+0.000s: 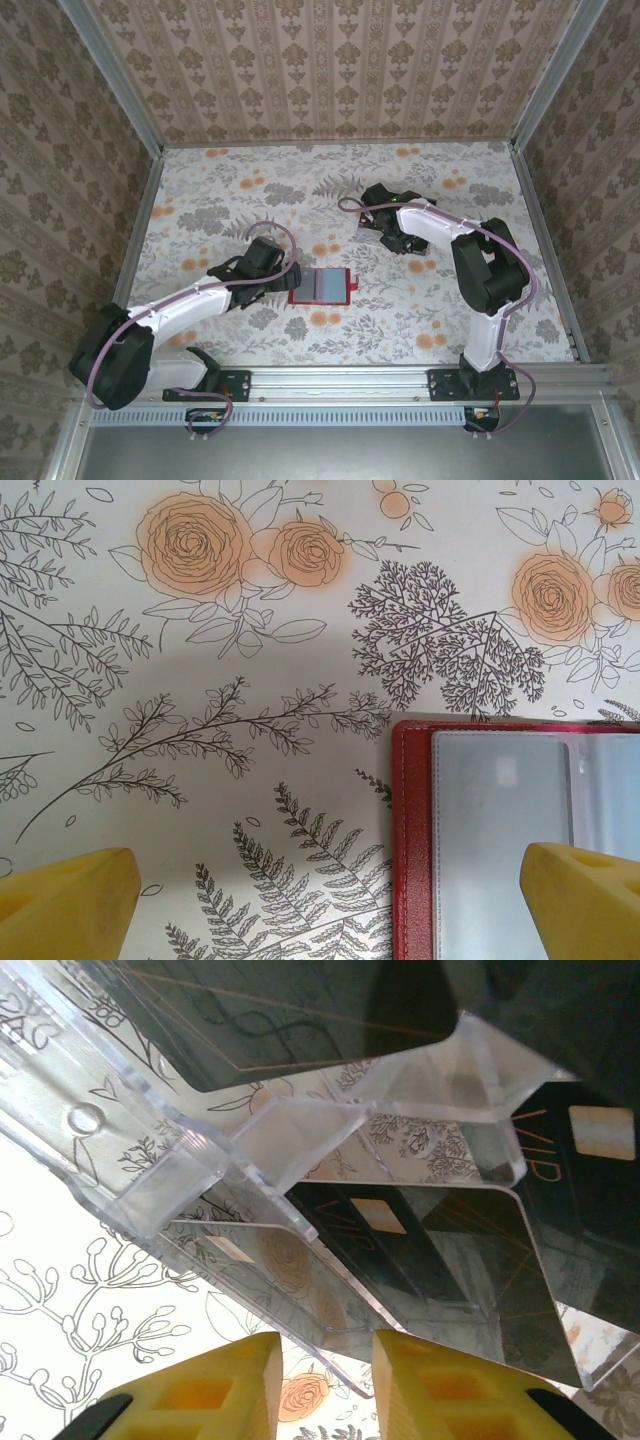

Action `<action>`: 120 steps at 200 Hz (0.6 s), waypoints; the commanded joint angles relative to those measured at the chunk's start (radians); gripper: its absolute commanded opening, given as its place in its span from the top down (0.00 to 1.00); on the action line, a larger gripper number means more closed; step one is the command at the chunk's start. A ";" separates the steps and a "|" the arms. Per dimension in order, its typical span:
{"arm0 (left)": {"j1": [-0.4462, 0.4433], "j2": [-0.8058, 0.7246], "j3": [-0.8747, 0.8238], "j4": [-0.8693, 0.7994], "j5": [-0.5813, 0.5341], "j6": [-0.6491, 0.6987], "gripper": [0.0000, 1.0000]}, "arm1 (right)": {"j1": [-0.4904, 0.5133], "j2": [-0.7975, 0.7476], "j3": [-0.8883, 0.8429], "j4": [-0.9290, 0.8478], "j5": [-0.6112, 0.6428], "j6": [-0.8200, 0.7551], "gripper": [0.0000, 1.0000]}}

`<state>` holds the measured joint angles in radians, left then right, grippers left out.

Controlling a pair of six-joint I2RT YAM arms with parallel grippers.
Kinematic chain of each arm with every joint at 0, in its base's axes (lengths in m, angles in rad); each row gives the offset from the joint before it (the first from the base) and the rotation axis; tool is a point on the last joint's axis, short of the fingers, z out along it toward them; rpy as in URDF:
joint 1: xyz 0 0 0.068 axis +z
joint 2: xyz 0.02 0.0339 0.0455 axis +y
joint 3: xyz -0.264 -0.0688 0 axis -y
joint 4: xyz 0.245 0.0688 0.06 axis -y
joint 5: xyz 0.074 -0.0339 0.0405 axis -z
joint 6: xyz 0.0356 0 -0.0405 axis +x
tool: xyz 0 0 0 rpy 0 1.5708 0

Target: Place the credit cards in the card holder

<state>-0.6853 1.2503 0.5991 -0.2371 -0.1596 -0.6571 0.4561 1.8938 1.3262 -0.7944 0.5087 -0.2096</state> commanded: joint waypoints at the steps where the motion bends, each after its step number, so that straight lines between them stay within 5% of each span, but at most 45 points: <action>1: 0.006 0.011 -0.001 0.006 0.006 0.013 0.00 | 0.001 -0.036 0.000 -0.050 -0.034 0.018 0.63; 50: 0.007 0.018 0.002 0.009 0.005 0.010 0.00 | 0.070 -0.159 0.057 -0.042 -0.082 0.052 0.61; 120: 0.013 0.026 0.013 -0.004 0.003 0.012 0.00 | 0.095 -0.023 0.270 -0.022 -0.047 0.004 0.60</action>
<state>-0.6846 1.2690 0.5991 -0.2314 -0.1596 -0.6575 0.5545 1.8050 1.5242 -0.8104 0.4450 -0.1822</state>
